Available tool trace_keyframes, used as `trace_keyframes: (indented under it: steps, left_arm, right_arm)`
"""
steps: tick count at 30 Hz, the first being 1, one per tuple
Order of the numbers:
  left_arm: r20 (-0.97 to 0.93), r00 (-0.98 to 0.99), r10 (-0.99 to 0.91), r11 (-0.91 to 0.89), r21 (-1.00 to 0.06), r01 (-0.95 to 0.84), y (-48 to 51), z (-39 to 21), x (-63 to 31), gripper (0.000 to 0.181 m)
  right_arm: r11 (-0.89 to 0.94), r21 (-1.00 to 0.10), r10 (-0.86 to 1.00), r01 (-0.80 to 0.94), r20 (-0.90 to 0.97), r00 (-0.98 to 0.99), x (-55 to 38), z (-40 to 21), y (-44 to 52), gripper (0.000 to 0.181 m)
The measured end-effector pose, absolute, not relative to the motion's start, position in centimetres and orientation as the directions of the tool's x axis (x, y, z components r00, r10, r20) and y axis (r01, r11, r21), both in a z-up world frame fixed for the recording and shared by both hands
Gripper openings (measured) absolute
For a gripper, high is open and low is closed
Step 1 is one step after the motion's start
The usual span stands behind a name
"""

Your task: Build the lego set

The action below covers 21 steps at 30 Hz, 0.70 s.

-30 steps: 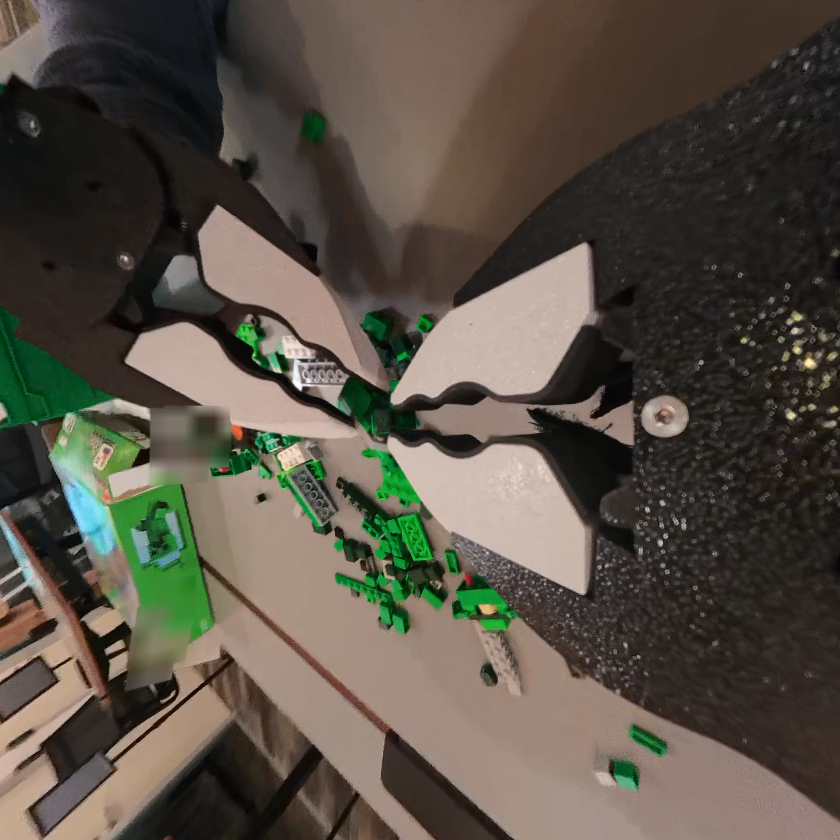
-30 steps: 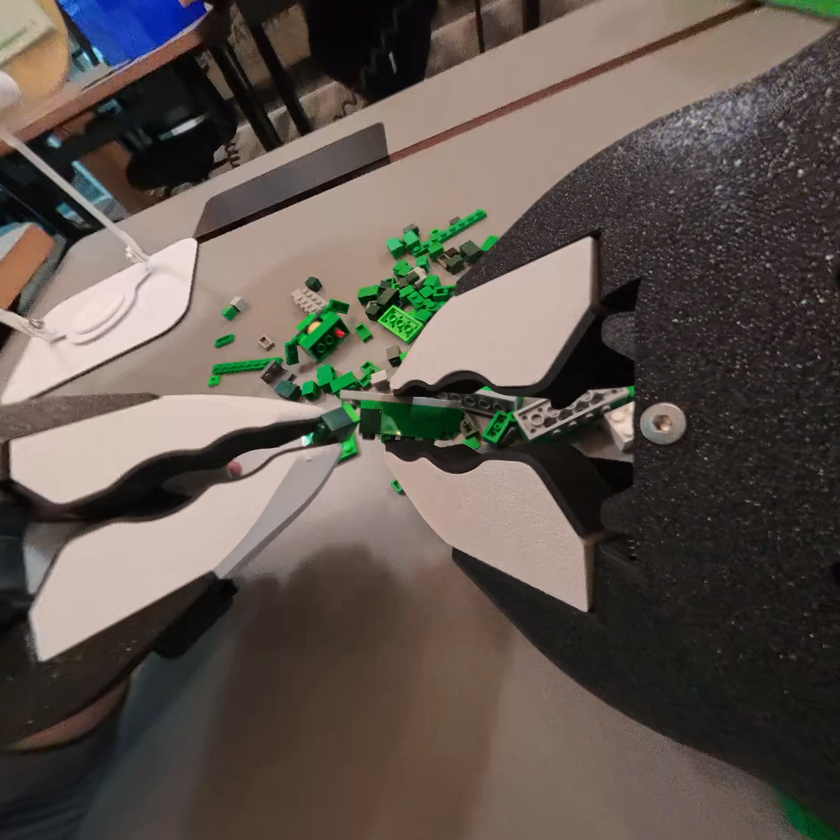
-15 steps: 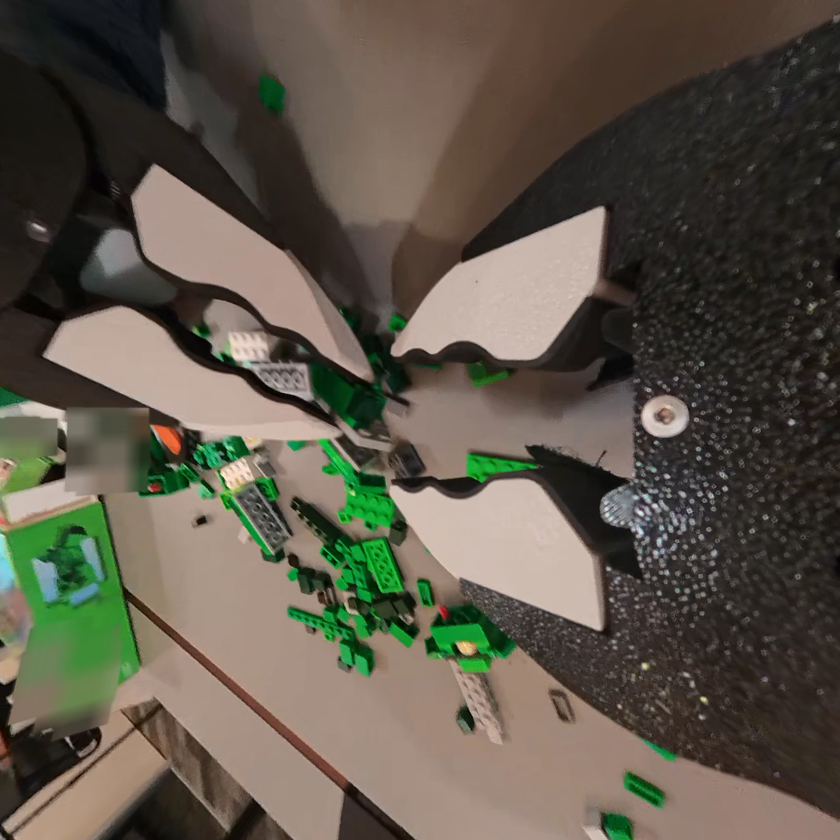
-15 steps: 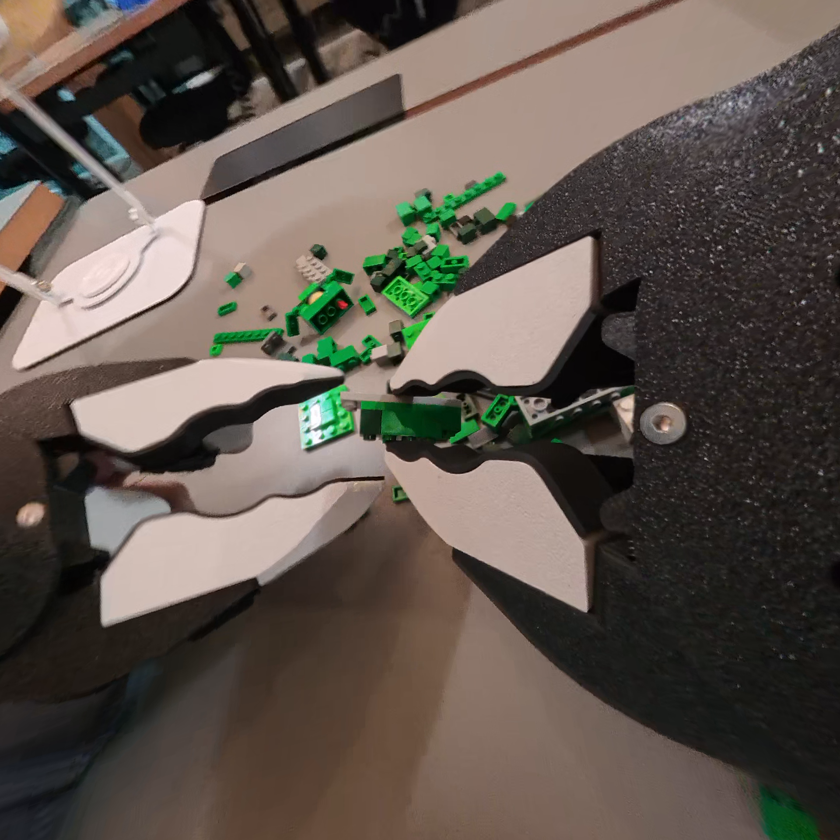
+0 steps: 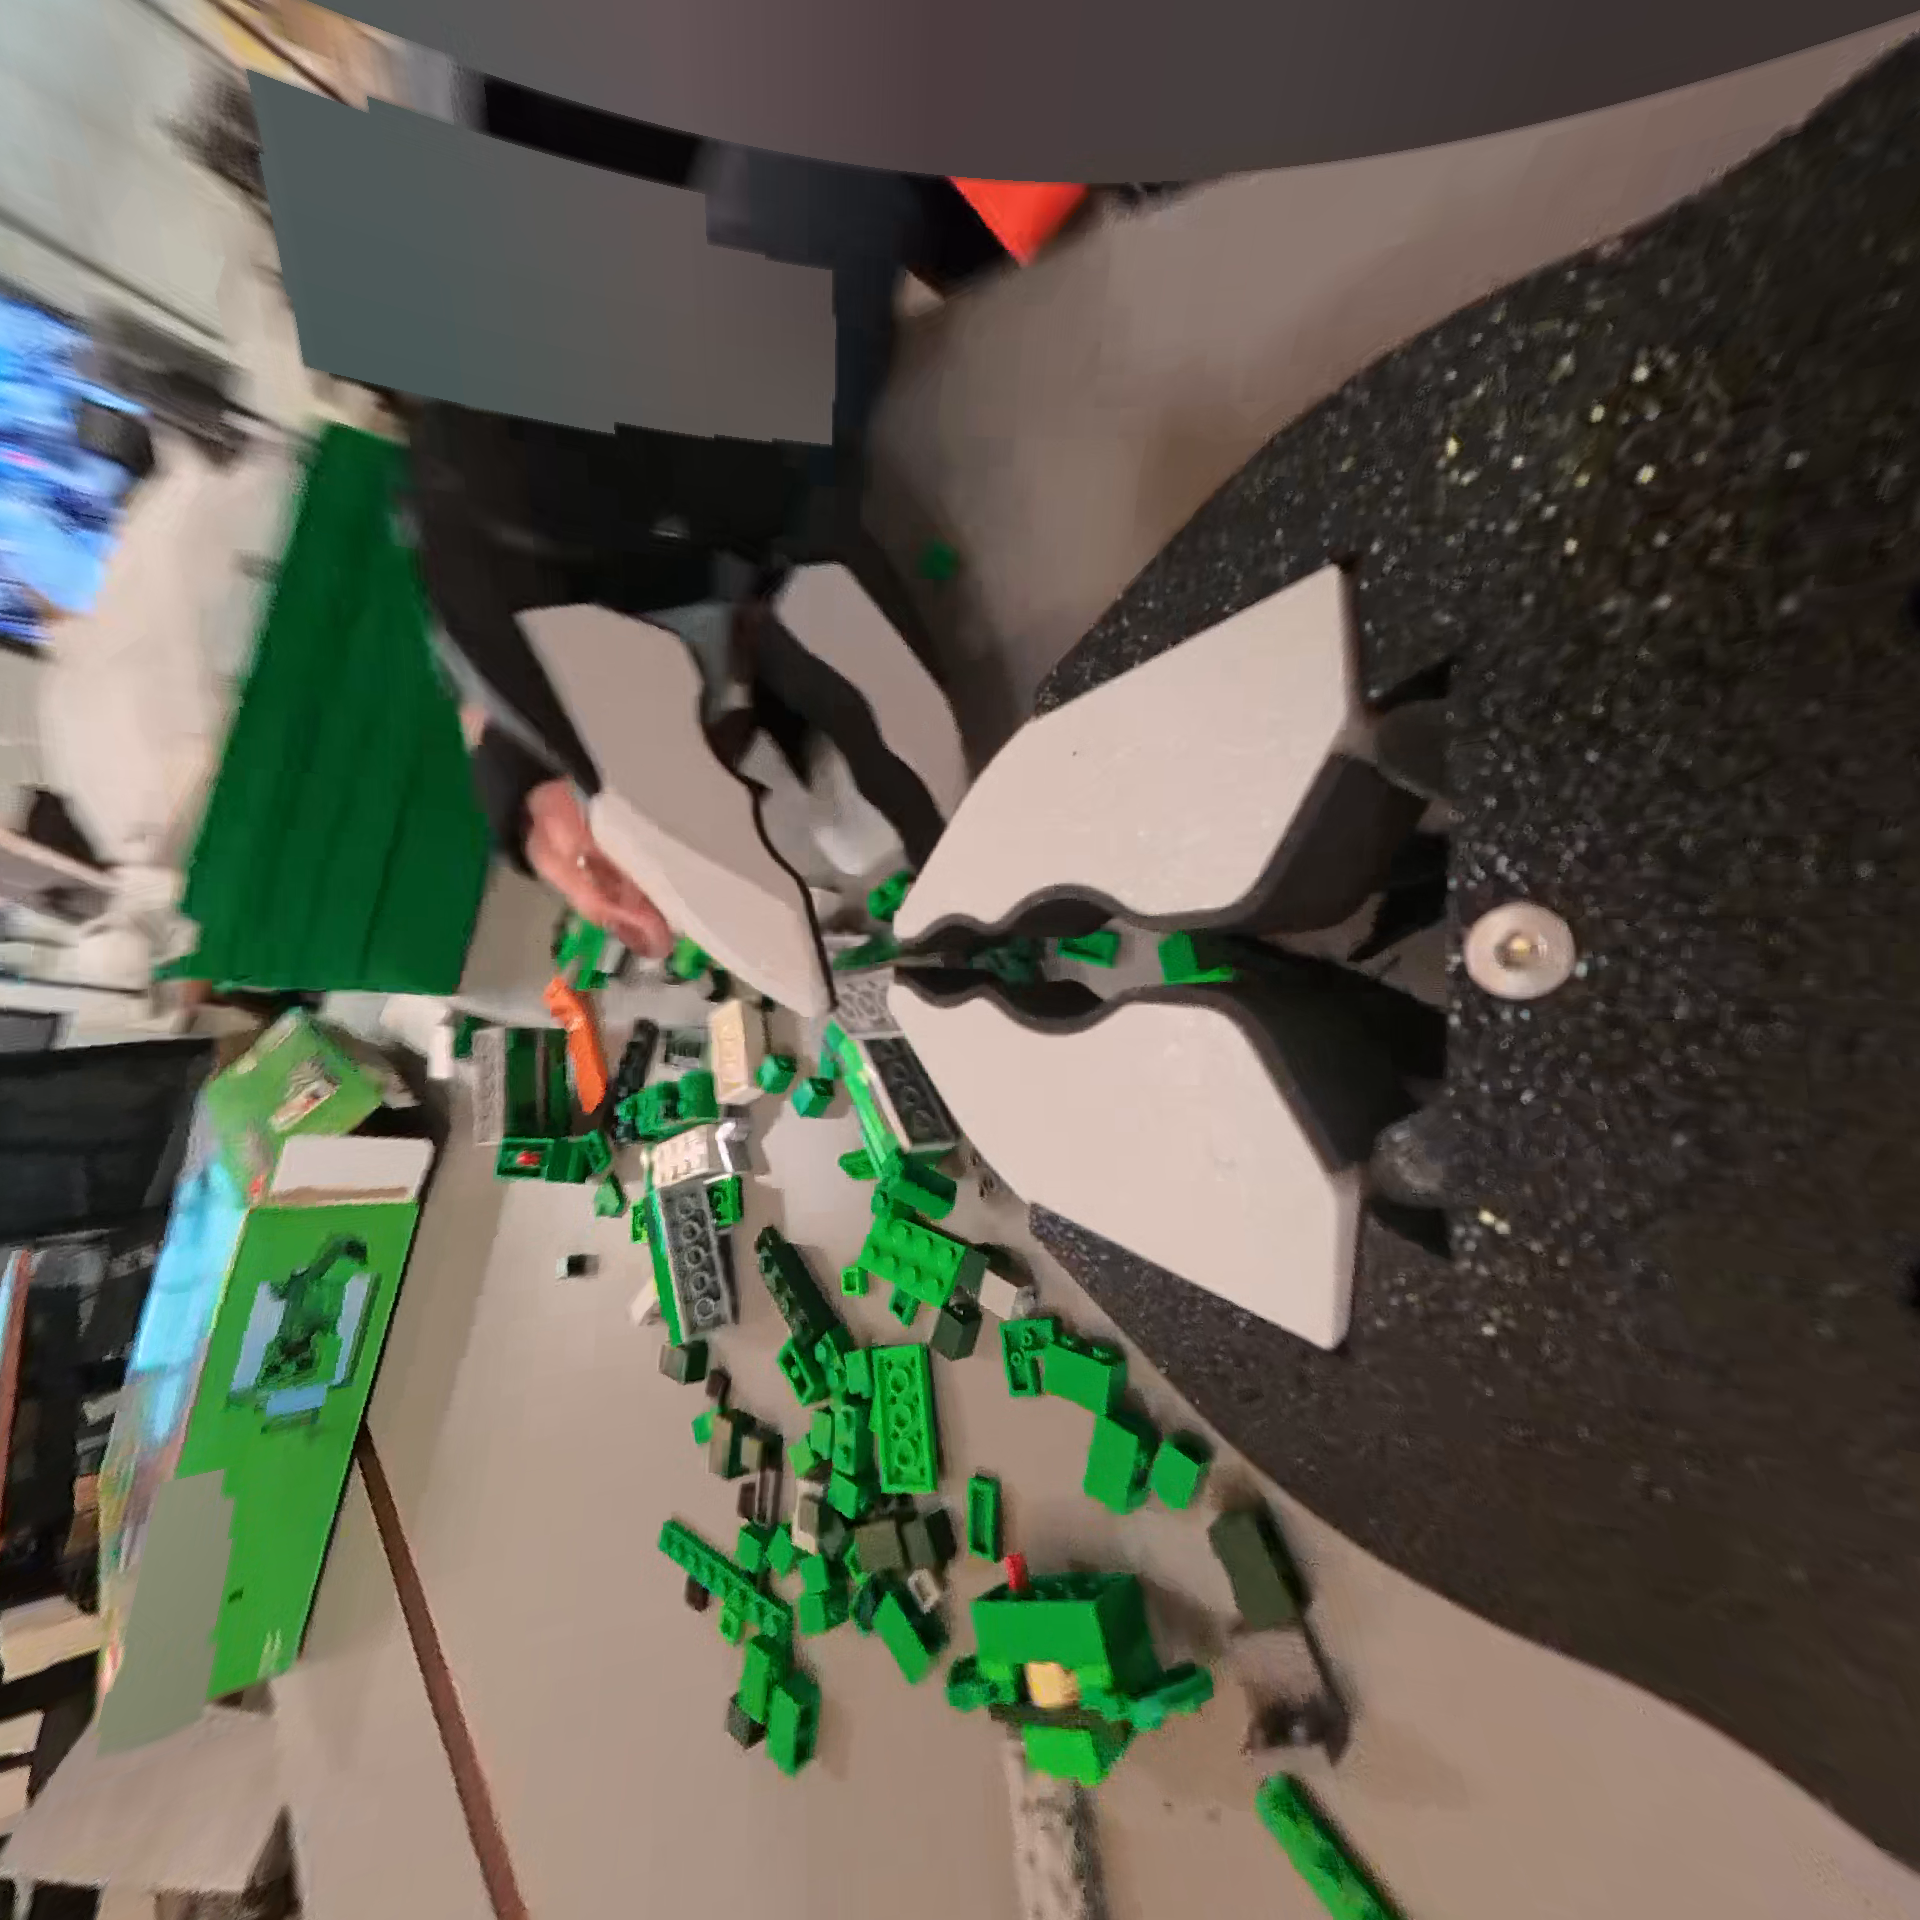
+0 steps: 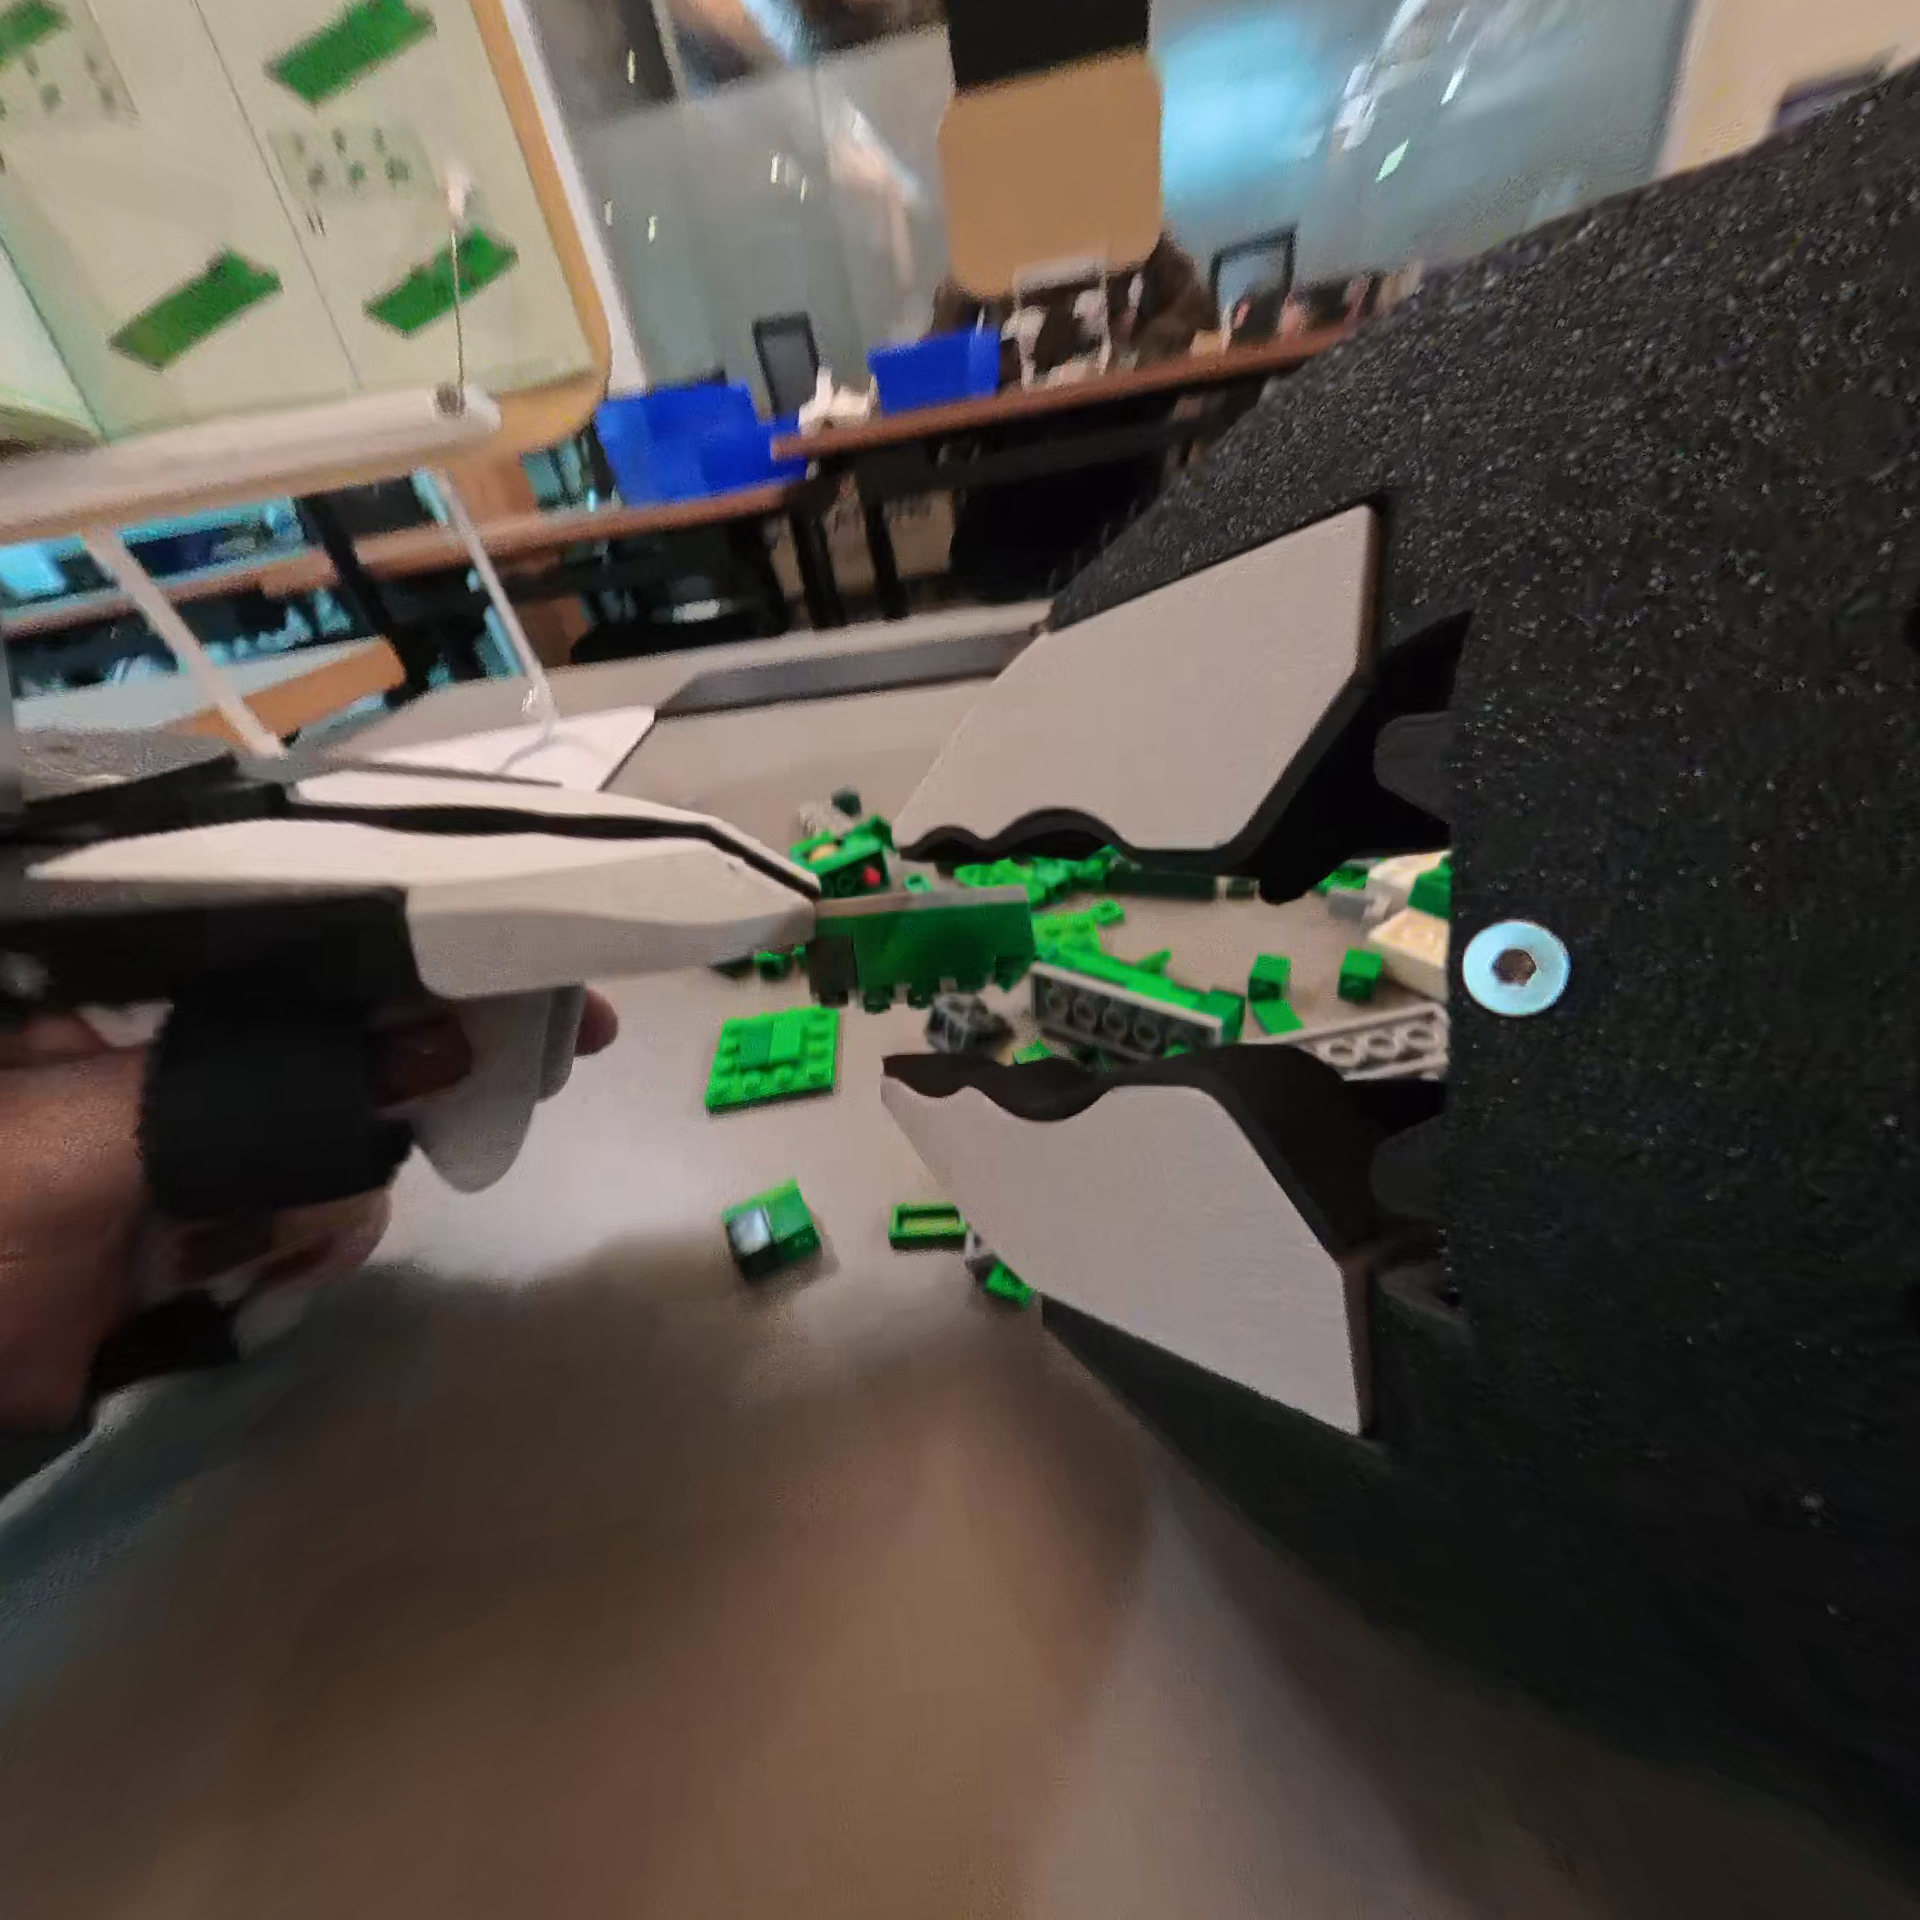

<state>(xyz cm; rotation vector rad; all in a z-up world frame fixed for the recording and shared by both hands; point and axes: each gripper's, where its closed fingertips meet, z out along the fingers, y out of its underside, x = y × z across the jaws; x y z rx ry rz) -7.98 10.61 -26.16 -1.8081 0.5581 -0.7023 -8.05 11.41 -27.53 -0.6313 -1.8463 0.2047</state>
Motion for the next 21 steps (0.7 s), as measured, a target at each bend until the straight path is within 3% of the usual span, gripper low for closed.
trace_keyframes:
  steps: [1,3,5,8,14,21]
  left_arm:
    - [0.295,0.699,-0.651,-0.356,-0.932,0.062,10.7,-25.6,-8.2,0.002]
    - [0.483,0.629,-0.610,-0.435,-0.867,0.244,10.9,-24.9,-8.7,0.002]
    - [0.606,0.542,-0.582,-0.492,-0.793,0.359,10.9,-24.6,-9.0,0.002]
    - [0.666,0.488,-0.564,-0.528,-0.745,0.406,10.8,-24.6,-9.2,0.002]
    - [0.413,0.656,-0.631,-0.429,-0.891,0.148,10.4,-25.3,-8.7,0.002]
    - [0.349,0.664,-0.661,-0.404,-0.911,0.076,10.2,-25.8,-8.5,0.000]
  right_arm:
    - [0.855,-0.396,0.476,0.336,0.855,-0.206,-8.3,-27.2,11.6,0.040]
    - [0.887,-0.284,0.353,0.364,0.926,-0.137,-8.8,-26.4,12.0,0.042]
    - [0.901,-0.188,0.239,0.390,0.967,-0.086,-9.1,-25.7,12.1,0.028]
    - [0.901,-0.177,0.238,0.395,0.965,-0.110,-9.2,-26.1,12.0,0.023]
    - [0.664,-0.684,0.748,0.302,0.607,-0.268,-8.4,-27.1,10.3,0.021]
    - [0.271,-0.917,0.894,0.294,0.127,-0.429,-7.4,-27.1,8.8,0.021]
